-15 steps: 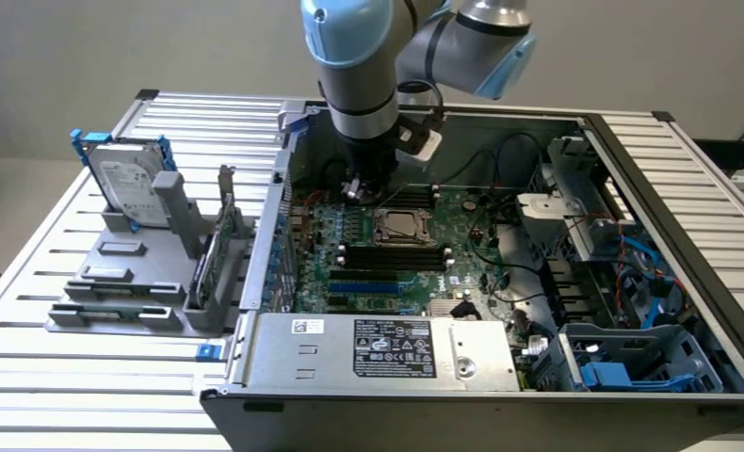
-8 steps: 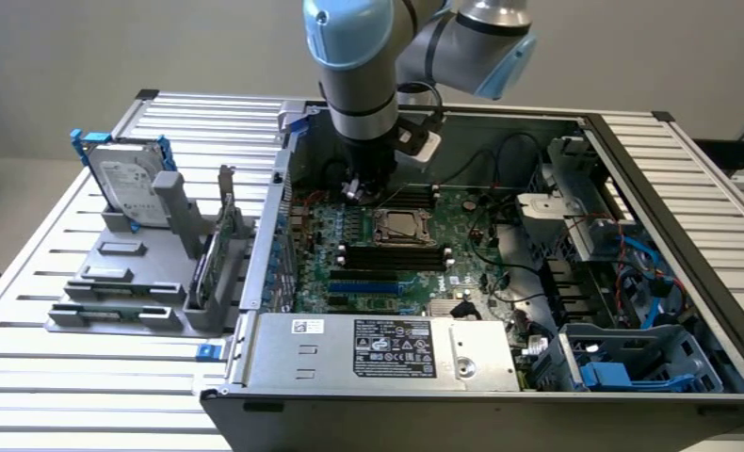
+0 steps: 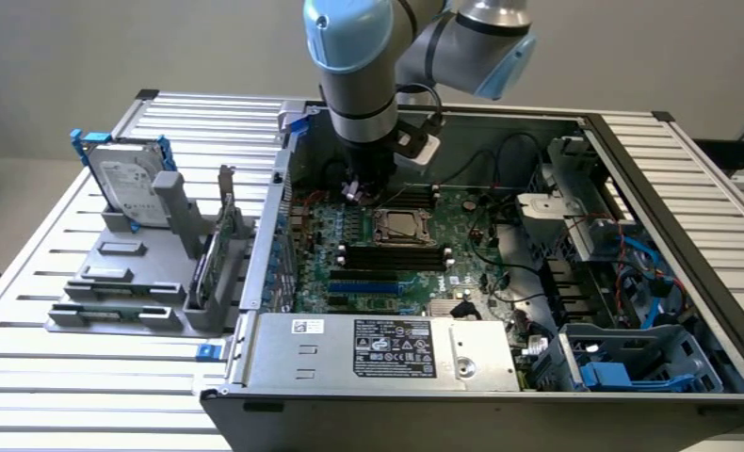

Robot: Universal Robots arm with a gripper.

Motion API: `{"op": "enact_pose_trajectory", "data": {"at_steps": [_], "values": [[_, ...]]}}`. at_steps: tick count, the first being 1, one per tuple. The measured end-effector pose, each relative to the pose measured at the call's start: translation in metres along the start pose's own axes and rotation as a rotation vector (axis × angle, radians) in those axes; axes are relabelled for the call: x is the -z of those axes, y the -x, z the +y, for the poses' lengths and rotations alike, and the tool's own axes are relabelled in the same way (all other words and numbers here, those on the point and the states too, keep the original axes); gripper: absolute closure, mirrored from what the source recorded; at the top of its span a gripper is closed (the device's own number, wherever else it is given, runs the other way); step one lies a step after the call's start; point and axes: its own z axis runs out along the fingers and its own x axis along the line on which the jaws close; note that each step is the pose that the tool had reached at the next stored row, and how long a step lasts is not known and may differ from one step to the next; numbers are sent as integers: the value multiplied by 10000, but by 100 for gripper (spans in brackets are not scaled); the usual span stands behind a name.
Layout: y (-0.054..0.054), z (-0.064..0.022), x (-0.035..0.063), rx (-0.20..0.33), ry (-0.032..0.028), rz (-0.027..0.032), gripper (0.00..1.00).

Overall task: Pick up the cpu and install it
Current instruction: 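Install the first cpu locking lever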

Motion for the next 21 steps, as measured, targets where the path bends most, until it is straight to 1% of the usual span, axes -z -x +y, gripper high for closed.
{"op": "enact_pose_trajectory", "data": {"at_steps": [10,18,20,21], "values": [[-8,-17,-62,-93,23,-6,89],[-30,-15,-86,-111,27,-4,89],[-31,-14,-86,-124,15,-14,89],[-32,-13,-85,-136,-5,-31,89]]}}
